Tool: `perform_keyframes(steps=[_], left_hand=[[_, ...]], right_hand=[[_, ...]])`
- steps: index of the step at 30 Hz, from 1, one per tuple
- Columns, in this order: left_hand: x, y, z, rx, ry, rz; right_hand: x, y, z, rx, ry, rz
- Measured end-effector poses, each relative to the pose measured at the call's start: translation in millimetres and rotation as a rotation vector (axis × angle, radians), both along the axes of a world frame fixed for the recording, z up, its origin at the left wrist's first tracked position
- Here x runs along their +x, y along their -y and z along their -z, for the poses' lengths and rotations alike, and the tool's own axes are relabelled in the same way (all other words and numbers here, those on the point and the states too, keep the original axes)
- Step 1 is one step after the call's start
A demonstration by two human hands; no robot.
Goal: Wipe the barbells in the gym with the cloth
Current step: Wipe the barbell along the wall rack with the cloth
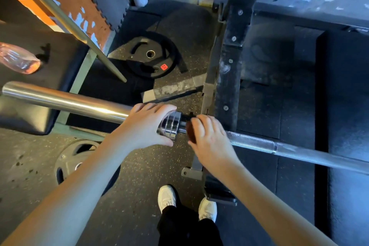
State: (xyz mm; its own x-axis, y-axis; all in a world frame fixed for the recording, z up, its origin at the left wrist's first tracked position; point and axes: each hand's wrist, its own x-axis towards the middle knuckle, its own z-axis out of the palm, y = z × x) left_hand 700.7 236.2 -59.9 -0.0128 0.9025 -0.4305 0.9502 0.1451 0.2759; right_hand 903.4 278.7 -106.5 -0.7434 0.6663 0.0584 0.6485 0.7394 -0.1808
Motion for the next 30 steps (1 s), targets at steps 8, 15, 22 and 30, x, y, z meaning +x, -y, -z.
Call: perform_keyframes(steps=[8, 15, 22, 30], left_hand=[[0.4, 4.1, 1.9, 0.029, 0.03, -0.02], [0.5, 7.3, 5.9, 0.085, 0.032, -0.041], [2.5, 6.2, 1.4, 0.046, 0.028, -0.05], [3.8, 9.0, 2.7, 0.086, 0.022, -0.048]], right_hand=[[45.6, -17.0, -14.5, 0.051, -0.018, -0.038], [-6.2, 0.4, -4.8, -0.063, -0.013, 0.0], [41.2, -16.3, -15.9, -0.077, -0.028, -0.035], [56.5, -20.8, -27.5, -0.19, 0.185, -0.164]])
